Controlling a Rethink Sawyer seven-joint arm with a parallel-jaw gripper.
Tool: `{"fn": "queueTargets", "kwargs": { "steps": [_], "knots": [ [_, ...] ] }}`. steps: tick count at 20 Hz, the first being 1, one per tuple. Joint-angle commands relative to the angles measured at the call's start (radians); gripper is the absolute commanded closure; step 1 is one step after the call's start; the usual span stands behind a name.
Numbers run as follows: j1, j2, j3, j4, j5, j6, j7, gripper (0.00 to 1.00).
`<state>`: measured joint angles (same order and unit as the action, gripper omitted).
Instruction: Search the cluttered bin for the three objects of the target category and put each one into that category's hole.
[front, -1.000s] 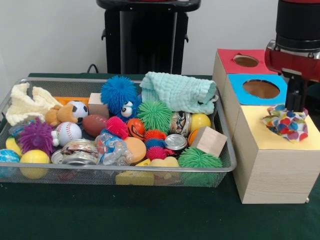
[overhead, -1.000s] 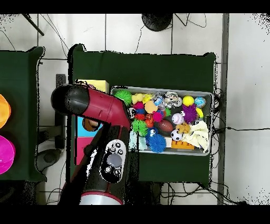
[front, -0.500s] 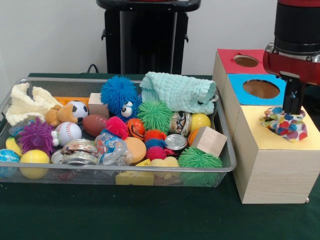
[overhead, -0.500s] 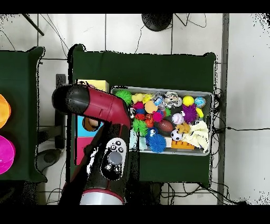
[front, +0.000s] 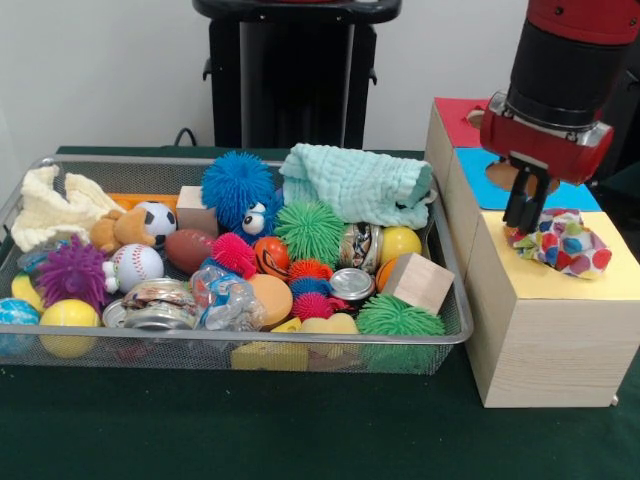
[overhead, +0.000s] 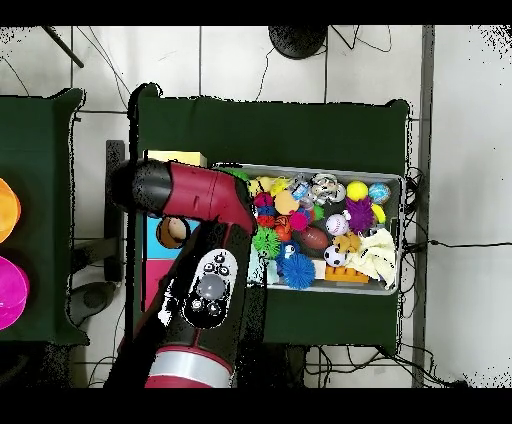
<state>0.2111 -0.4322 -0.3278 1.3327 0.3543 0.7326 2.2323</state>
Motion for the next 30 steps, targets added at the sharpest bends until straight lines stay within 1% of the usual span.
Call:
{"fn": "queueTargets", "kwargs": {
  "steps": [1,2,3,5,7,8,9,11,14,16,18,20,21,22,23,26,30],
  "knots": [
    [-0.039,0.099,0.074,0.033,-0.02,-0.039,0.134,1.0],
    [-0.047,0.098,0.1,0.051,0.005,-0.068,0.145,1.0],
    [-0.05,0.096,0.12,0.073,0.025,-0.135,0.159,1.0],
    [-0.072,0.086,0.184,0.125,0.068,-0.264,0.17,1.0],
    [-0.111,0.075,0.263,0.168,0.098,-0.362,0.149,1.0],
    [-0.126,0.072,0.298,0.184,0.106,-0.391,0.137,1.0],
    [-0.142,0.067,0.328,0.196,0.112,-0.411,0.126,1.0],
    [-0.166,0.059,0.375,0.216,0.126,-0.418,0.109,1.0],
    [-0.196,0.044,0.429,0.241,0.13,-0.422,0.085,1.0],
    [-0.207,0.037,0.447,0.249,0.126,-0.418,0.08,1.0],
    [-0.205,0.042,0.437,0.231,0.104,-0.385,0.065,1.0],
    [-0.185,0.062,0.386,0.17,0.049,-0.29,0.03,1.0],
    [-0.179,0.069,0.367,0.145,0.025,-0.257,0.016,1.0],
    [-0.169,0.072,0.344,0.125,-0.001,-0.247,0.008,1.0],
    [-0.145,0.073,0.297,0.102,-0.029,-0.24,0.024,1.0],
    [-0.085,0.045,0.181,0.078,-0.063,-0.169,0.104,1.0],
    [-0.052,-0.005,0.114,0.063,-0.078,-0.068,0.148,1.0]
  ]
}}
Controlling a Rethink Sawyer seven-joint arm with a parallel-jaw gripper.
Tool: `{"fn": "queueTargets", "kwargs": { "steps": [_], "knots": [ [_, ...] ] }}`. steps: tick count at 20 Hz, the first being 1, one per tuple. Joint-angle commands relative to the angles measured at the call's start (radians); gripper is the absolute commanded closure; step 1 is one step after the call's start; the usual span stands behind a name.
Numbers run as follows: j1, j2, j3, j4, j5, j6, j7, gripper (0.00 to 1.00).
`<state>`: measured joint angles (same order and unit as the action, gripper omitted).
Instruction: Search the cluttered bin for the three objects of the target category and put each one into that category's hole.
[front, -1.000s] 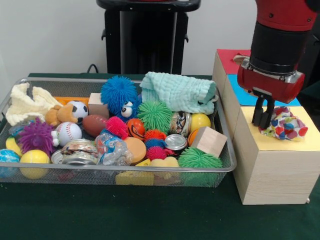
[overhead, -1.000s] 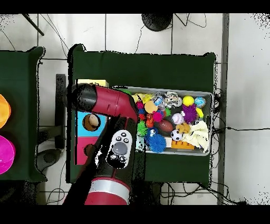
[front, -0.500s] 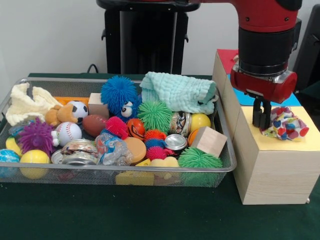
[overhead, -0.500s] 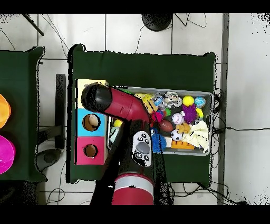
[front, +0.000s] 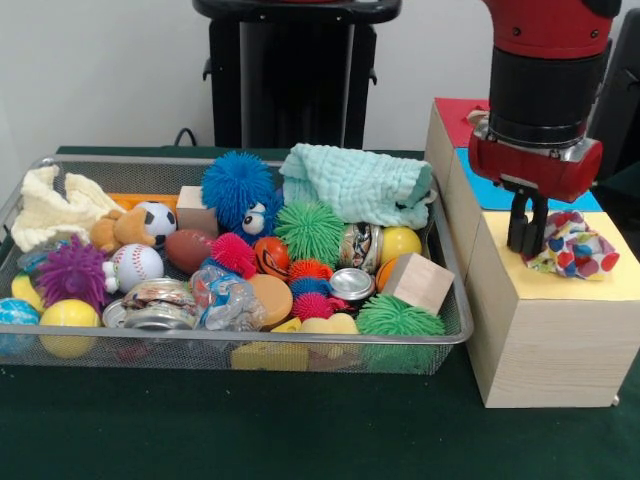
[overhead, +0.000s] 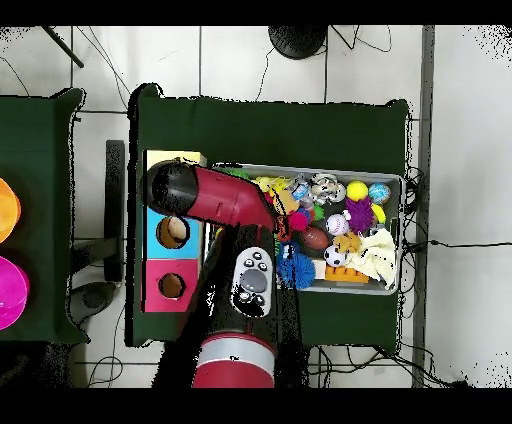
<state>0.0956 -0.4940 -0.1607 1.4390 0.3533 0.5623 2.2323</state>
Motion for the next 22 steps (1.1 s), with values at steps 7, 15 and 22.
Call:
{"fn": "queueTargets", "kwargs": {
  "steps": [7,15,22],
  "knots": [
    [0.099,-0.053,-0.174,-0.059,-0.118,0.259,0.146,1.0],
    [0.095,-0.12,-0.195,-0.035,-0.143,0.273,0.113,1.0],
    [0.063,-0.144,-0.158,-0.052,-0.107,0.31,0.117,1.0]
  ]
}}
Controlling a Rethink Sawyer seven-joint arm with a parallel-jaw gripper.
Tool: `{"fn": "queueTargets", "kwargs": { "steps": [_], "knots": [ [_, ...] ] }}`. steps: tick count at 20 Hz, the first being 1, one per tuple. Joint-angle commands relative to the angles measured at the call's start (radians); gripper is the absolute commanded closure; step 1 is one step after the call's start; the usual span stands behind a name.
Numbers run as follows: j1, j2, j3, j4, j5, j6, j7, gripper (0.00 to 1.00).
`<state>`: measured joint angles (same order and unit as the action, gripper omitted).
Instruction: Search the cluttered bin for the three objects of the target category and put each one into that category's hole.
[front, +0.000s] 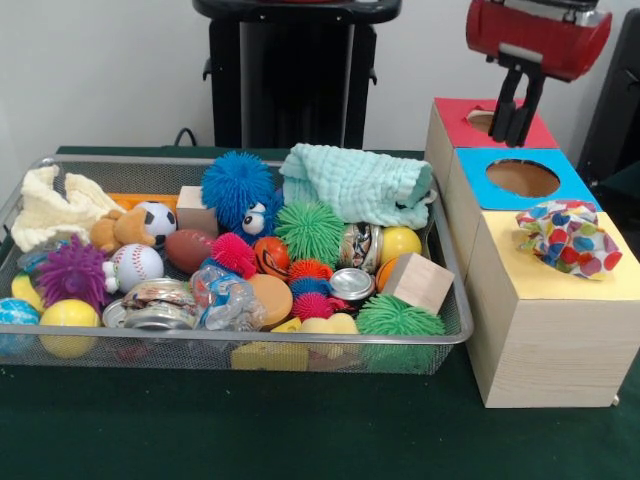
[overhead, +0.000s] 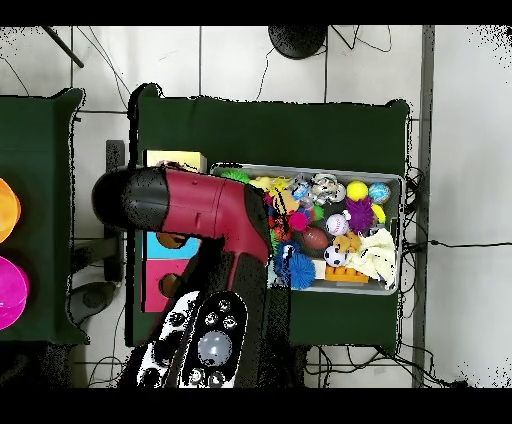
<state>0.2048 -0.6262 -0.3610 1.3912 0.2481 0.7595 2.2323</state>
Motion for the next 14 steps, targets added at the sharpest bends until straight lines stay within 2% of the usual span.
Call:
{"fn": "queueTargets", "kwargs": {
  "steps": [1,5,10,14],
  "knots": [
    [-0.053,-0.01,0.06,0.001,0.011,0.114,0.119,1.0],
    [-0.062,-0.022,0.11,0.038,0.069,0.132,0.15,1.0],
    [-0.064,-0.024,0.129,0.053,0.109,0.14,0.164,1.0],
    [-0.065,-0.007,0.138,0.051,0.131,0.105,0.161,1.0]
  ]
}}
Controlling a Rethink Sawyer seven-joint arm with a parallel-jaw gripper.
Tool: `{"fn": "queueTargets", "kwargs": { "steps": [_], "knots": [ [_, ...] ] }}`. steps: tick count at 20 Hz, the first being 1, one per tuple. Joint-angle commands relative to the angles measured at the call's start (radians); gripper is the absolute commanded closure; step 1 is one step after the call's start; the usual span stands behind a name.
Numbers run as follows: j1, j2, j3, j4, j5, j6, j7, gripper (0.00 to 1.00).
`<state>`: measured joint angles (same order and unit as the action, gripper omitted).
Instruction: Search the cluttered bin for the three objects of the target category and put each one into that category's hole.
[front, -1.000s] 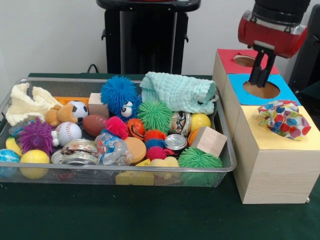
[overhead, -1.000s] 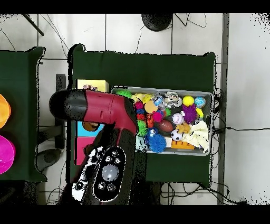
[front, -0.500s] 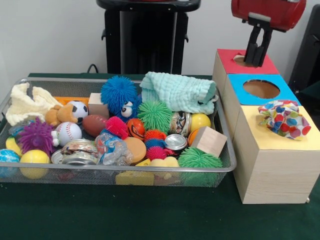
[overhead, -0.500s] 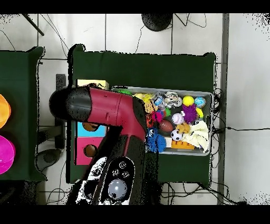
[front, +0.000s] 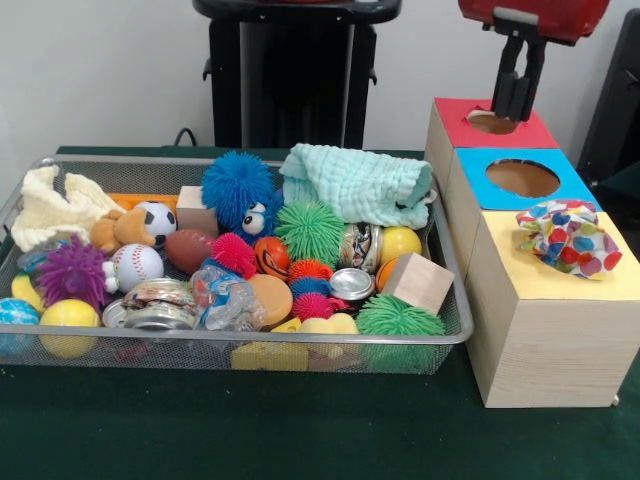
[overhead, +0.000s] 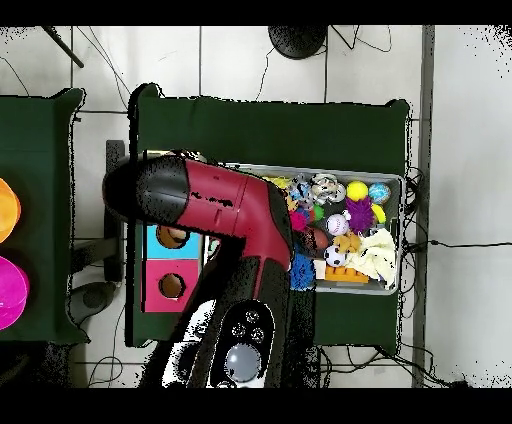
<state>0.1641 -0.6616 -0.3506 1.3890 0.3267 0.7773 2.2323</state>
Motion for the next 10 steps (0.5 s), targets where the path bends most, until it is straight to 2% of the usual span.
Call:
{"fn": "queueTargets", "kwargs": {
  "steps": [1,6,10],
  "knots": [
    [-0.023,0.032,0.13,0.056,0.06,0.081,0.166,1.0],
    [-0.026,0.035,0.162,0.077,0.107,0.034,0.168,1.0],
    [-0.017,0.055,0.157,0.07,0.108,-0.008,0.175,1.0]
  ]
}}
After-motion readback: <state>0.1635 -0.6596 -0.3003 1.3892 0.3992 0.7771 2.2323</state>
